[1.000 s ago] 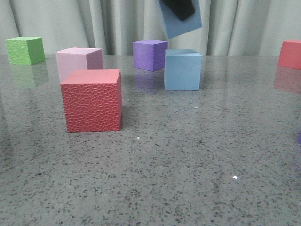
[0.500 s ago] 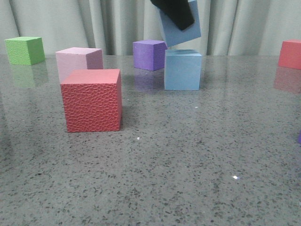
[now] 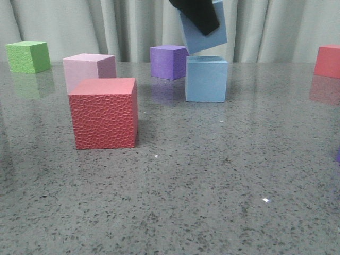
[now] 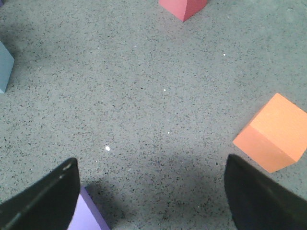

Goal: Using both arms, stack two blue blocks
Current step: 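Lower the held blue cube onto the placed blue cube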

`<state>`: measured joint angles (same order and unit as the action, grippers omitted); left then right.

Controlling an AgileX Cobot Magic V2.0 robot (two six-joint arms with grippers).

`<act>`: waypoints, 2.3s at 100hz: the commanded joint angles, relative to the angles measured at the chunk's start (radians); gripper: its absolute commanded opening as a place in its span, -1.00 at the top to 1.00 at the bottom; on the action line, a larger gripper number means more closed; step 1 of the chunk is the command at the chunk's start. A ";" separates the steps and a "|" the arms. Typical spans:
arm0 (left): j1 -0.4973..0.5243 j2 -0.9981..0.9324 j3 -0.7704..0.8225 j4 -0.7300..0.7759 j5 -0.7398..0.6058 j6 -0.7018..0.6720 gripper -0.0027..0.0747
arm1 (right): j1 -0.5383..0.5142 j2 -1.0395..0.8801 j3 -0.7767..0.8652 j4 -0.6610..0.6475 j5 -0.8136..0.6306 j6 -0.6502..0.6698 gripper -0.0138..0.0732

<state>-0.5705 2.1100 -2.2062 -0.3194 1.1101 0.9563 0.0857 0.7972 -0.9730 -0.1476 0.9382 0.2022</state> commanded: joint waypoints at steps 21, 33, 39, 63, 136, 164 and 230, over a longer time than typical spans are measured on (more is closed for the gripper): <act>-0.006 -0.054 -0.030 -0.050 -0.038 0.012 0.22 | -0.007 -0.001 -0.023 -0.013 -0.067 -0.007 -0.72; -0.006 -0.044 -0.030 -0.052 -0.026 0.012 0.22 | -0.007 -0.001 -0.023 -0.013 -0.067 -0.007 -0.72; -0.006 -0.039 -0.030 -0.052 -0.018 0.012 0.22 | -0.007 -0.001 -0.023 -0.013 -0.067 -0.007 -0.72; -0.006 -0.038 -0.030 -0.052 -0.020 0.016 0.22 | -0.007 -0.001 -0.023 -0.013 -0.067 -0.007 -0.72; -0.006 -0.038 -0.030 -0.046 -0.020 0.017 -0.25 | -0.007 -0.001 -0.023 -0.013 -0.067 -0.007 -0.72; -0.006 -0.038 -0.030 -0.044 -0.020 0.017 -0.40 | -0.007 -0.001 -0.023 -0.013 -0.067 -0.007 -0.72; -0.006 -0.038 -0.040 -0.036 -0.016 0.017 -0.71 | -0.007 -0.001 -0.023 -0.013 -0.067 -0.007 -0.72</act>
<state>-0.5705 2.1296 -2.2068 -0.3329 1.1286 0.9745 0.0857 0.7972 -0.9730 -0.1476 0.9367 0.2022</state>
